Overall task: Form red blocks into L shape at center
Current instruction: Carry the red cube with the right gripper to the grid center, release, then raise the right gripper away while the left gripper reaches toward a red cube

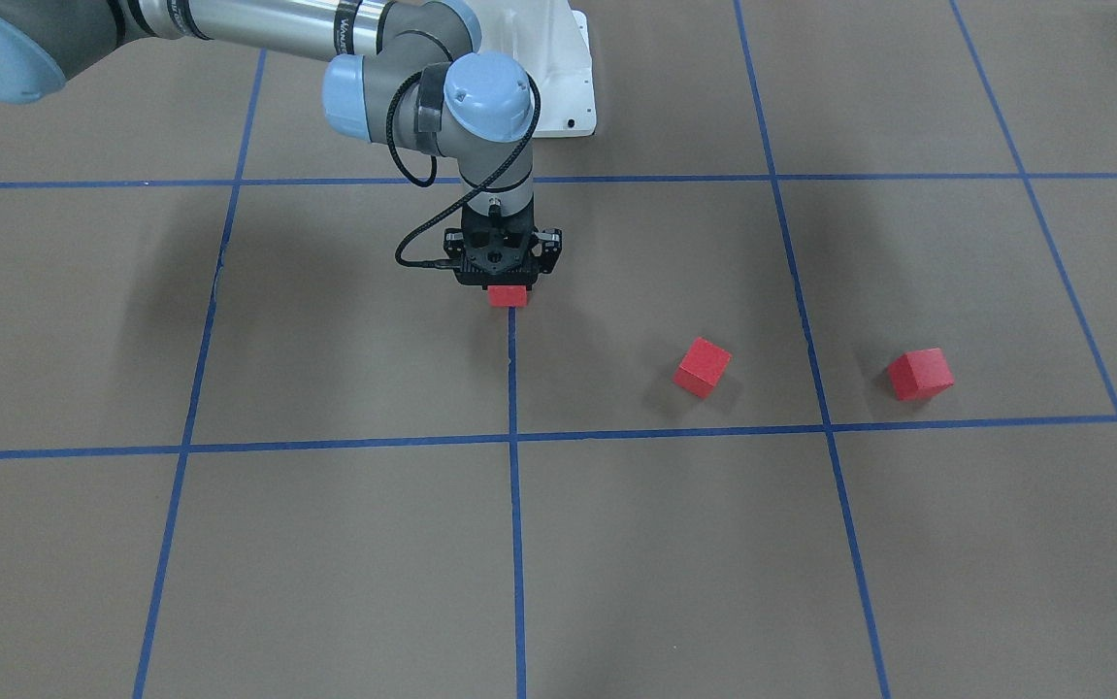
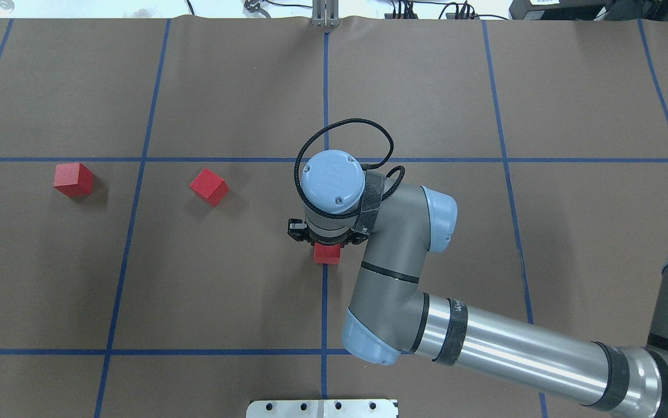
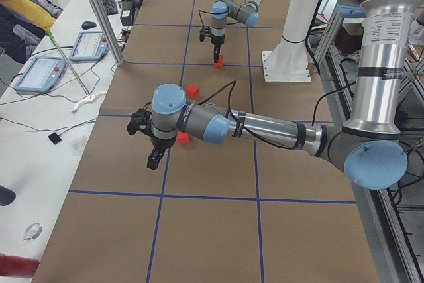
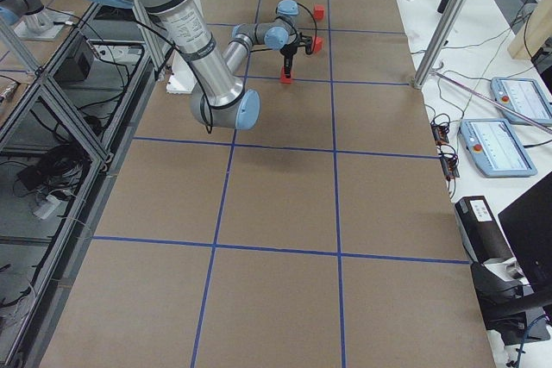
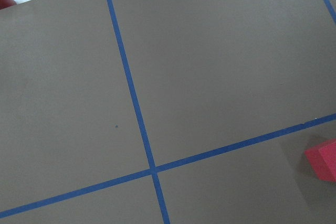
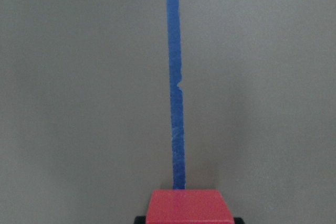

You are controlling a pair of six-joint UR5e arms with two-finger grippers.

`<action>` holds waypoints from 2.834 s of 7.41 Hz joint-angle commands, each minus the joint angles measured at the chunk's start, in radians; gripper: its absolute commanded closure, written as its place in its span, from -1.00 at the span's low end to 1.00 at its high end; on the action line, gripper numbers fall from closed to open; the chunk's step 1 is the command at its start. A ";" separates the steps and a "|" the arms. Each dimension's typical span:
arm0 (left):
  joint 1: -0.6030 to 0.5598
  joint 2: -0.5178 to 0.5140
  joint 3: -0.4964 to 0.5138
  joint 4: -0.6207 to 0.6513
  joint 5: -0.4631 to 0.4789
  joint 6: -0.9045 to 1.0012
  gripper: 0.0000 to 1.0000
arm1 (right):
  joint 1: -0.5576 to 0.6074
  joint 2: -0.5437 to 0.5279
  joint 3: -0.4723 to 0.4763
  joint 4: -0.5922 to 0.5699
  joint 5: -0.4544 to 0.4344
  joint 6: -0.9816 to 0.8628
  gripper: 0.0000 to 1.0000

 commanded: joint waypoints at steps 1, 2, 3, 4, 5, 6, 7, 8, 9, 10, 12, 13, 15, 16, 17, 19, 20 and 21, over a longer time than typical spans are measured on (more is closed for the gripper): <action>0.000 0.000 0.002 0.000 0.000 0.000 -1.00 | 0.000 0.000 -0.001 0.000 0.000 0.008 0.43; 0.000 0.001 0.002 0.000 0.000 0.000 -1.00 | -0.002 0.000 -0.001 -0.001 -0.002 0.014 0.17; 0.000 0.000 0.002 0.002 0.000 0.000 -1.00 | -0.007 0.001 -0.001 0.000 -0.011 0.015 -0.19; 0.000 0.000 0.002 0.000 0.000 0.000 -1.00 | -0.020 0.000 -0.001 0.002 -0.050 0.012 -0.93; 0.000 0.000 0.002 0.000 0.000 0.000 -1.00 | -0.023 0.001 -0.001 0.002 -0.052 0.011 -0.97; -0.002 0.001 0.002 0.000 0.000 0.002 -1.00 | -0.023 0.003 0.001 0.002 -0.052 0.008 -0.97; 0.000 0.001 0.000 0.000 0.000 0.000 -1.00 | -0.022 0.001 0.012 0.000 -0.052 0.000 -0.98; 0.000 0.000 -0.006 0.000 0.000 0.000 -1.00 | 0.001 0.000 0.033 -0.003 -0.048 -0.003 -0.98; 0.003 0.000 -0.010 -0.032 -0.003 0.000 -1.00 | 0.063 -0.002 0.044 -0.008 -0.020 -0.006 -0.98; 0.052 -0.005 -0.009 -0.110 -0.002 -0.011 -1.00 | 0.161 -0.010 0.050 -0.009 0.058 -0.059 -0.98; 0.203 -0.036 -0.071 -0.120 0.009 -0.221 -1.00 | 0.394 -0.086 0.058 -0.009 0.238 -0.339 -0.99; 0.278 -0.077 -0.102 -0.118 0.011 -0.318 -1.00 | 0.497 -0.138 0.059 -0.008 0.308 -0.477 -0.99; 0.470 -0.214 -0.087 -0.107 0.014 -0.456 -1.00 | 0.684 -0.277 0.059 -0.008 0.411 -0.808 -0.99; 0.527 -0.256 -0.083 -0.107 0.015 -0.504 -1.00 | 0.758 -0.357 0.059 -0.008 0.428 -0.963 -0.99; 0.601 -0.272 -0.083 -0.107 0.043 -0.553 -1.00 | 0.818 -0.428 0.056 -0.006 0.430 -1.079 -0.99; 0.678 -0.315 -0.029 -0.104 0.141 -0.589 -1.00 | 0.924 -0.560 0.056 0.000 0.474 -1.240 -0.99; 0.698 -0.362 0.026 -0.104 0.147 -0.595 -1.00 | 0.950 -0.615 0.068 0.018 0.491 -1.245 -0.99; 0.742 -0.399 0.064 -0.104 0.162 -0.621 -1.00 | 0.951 -0.650 0.075 0.023 0.485 -1.247 -0.99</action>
